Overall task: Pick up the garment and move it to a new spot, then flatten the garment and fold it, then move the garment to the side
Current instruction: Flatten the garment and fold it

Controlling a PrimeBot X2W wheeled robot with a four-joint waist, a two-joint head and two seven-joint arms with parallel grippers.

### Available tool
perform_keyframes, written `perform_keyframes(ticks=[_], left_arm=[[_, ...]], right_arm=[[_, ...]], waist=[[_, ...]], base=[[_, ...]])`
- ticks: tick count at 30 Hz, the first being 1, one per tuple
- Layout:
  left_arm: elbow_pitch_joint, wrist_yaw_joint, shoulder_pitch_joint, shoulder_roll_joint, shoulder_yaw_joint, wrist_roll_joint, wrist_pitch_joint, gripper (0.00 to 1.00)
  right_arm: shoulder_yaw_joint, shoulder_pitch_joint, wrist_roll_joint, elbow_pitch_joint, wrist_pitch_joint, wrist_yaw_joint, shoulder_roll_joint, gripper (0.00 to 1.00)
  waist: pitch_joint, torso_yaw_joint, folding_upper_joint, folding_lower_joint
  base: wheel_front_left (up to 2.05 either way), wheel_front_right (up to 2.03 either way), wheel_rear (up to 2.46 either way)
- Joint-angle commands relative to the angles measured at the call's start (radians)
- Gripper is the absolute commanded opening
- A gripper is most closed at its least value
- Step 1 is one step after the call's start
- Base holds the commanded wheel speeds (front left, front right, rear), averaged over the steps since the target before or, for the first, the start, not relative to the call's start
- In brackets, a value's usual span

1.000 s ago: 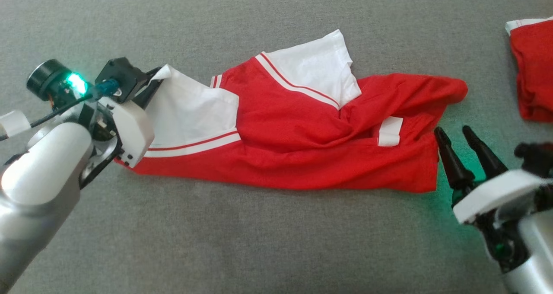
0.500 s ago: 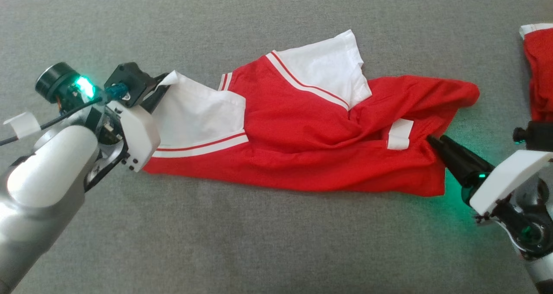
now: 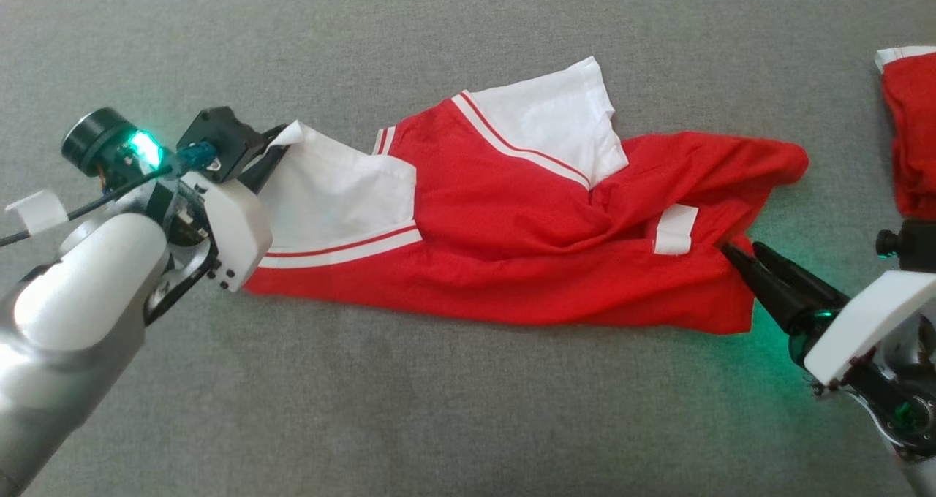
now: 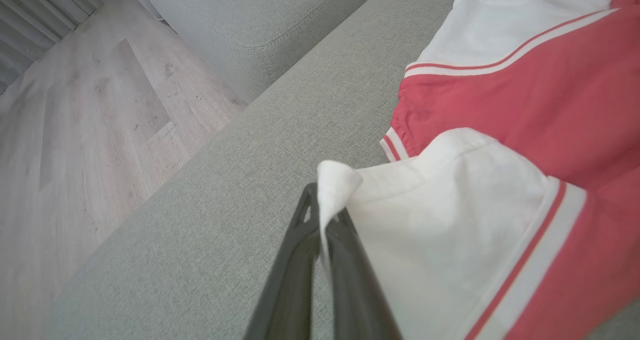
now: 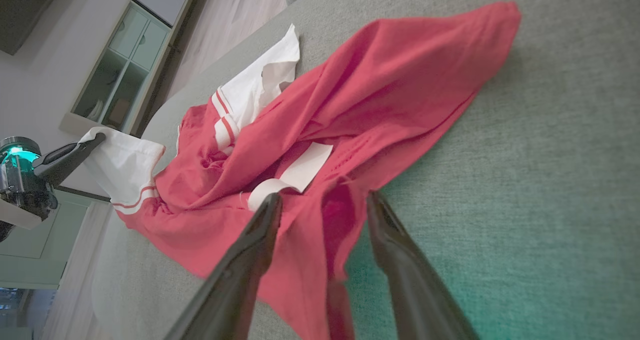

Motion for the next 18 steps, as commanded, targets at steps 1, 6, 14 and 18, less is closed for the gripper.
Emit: perform_keyframes(ticks=[1, 6, 14, 18], left_arm=[[-0.012, 0.006, -0.051, 0.036, 0.037, -0.006, -0.007, 0.00], [-0.011, 0.007, -0.054, 0.040, 0.035, -0.007, -0.010, 0.00], [-0.012, 0.029, -0.050, 0.047, 0.050, -0.006, -0.067, 0.00], [-0.037, 0.067, -0.040, 0.060, 0.092, -0.019, -0.150, 0.00]], right_arm=[[0.008, -0.011, 0.008, -0.030, -0.011, -0.001, -0.033, 0.76], [0.015, -0.027, 0.013, -0.015, -0.030, -0.001, -0.034, 0.22], [0.015, -0.054, -0.007, -0.022, -0.119, -0.001, -0.051, 0.00], [-0.014, -0.063, -0.013, -0.061, -0.196, -0.001, -0.083, 0.00]], waist=[[0.001, 0.000, 0.0000, 0.0000], [0.005, 0.003, 0.0000, 0.0000], [-0.020, 0.004, 0.0000, 0.0000], [-0.072, -0.002, 0.0000, 0.0000]], base=[[0.00, 0.00, 0.00], [0.00, 0.00, 0.00], [0.00, 0.00, 0.00], [0.00, 0.00, 0.00]])
